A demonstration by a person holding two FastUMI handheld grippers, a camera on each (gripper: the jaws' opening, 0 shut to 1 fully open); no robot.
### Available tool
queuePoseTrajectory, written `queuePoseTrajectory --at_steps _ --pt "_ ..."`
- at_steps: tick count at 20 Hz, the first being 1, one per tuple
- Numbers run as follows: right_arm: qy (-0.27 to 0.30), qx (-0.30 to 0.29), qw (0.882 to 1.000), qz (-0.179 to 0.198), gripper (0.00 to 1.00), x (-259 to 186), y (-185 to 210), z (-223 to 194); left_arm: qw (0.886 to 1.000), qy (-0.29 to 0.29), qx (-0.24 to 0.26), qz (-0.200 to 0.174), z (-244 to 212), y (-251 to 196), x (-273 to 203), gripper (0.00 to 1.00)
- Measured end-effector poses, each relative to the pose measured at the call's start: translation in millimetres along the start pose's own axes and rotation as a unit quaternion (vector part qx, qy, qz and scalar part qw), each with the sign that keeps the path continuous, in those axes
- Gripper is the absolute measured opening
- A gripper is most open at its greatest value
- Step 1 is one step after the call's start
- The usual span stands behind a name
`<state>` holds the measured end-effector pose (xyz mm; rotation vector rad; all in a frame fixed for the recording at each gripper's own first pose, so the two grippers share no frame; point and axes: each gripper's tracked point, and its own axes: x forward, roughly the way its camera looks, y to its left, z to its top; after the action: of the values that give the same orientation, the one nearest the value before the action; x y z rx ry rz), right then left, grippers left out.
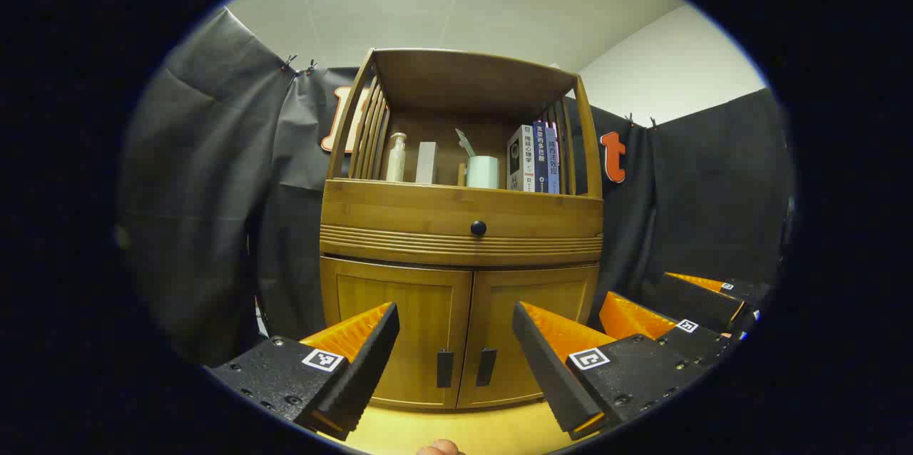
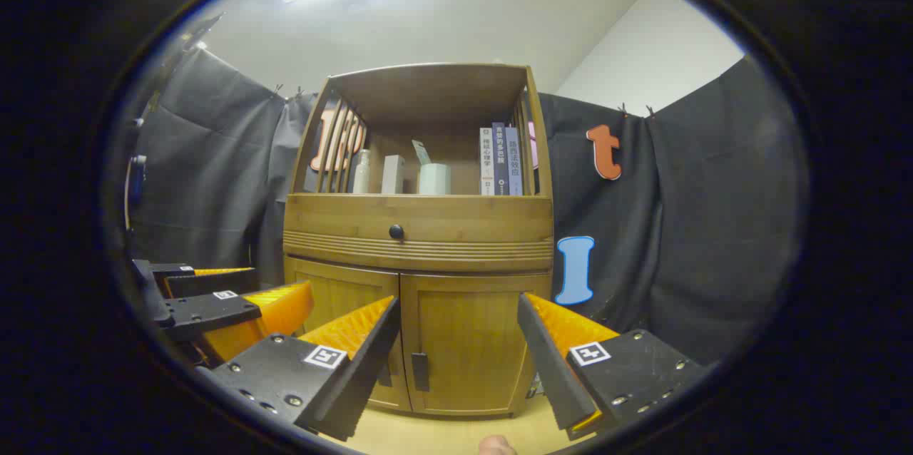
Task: Open the right door of the double-door shoe cabinet with the right hand, and open the left door with the left hand.
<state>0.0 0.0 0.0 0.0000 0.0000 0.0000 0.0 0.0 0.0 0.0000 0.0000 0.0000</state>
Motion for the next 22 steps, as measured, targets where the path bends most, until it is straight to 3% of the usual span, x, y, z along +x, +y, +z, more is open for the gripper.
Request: queuePoseTrajectory --at_steps 16,22 --pt "0.005 0.007 1.000 0.013 0.97 -4.0 0.8 -3.9 1.000 0.006 0.006 0.012 -2.1 1.0 -9.9 0.98" --pt "0.032 0.008 0.999 0.020 0.98 8.1 7.9 -34.1 1.000 0.009 0.004 0.030 -2.0 15.8 -15.9 0.98"
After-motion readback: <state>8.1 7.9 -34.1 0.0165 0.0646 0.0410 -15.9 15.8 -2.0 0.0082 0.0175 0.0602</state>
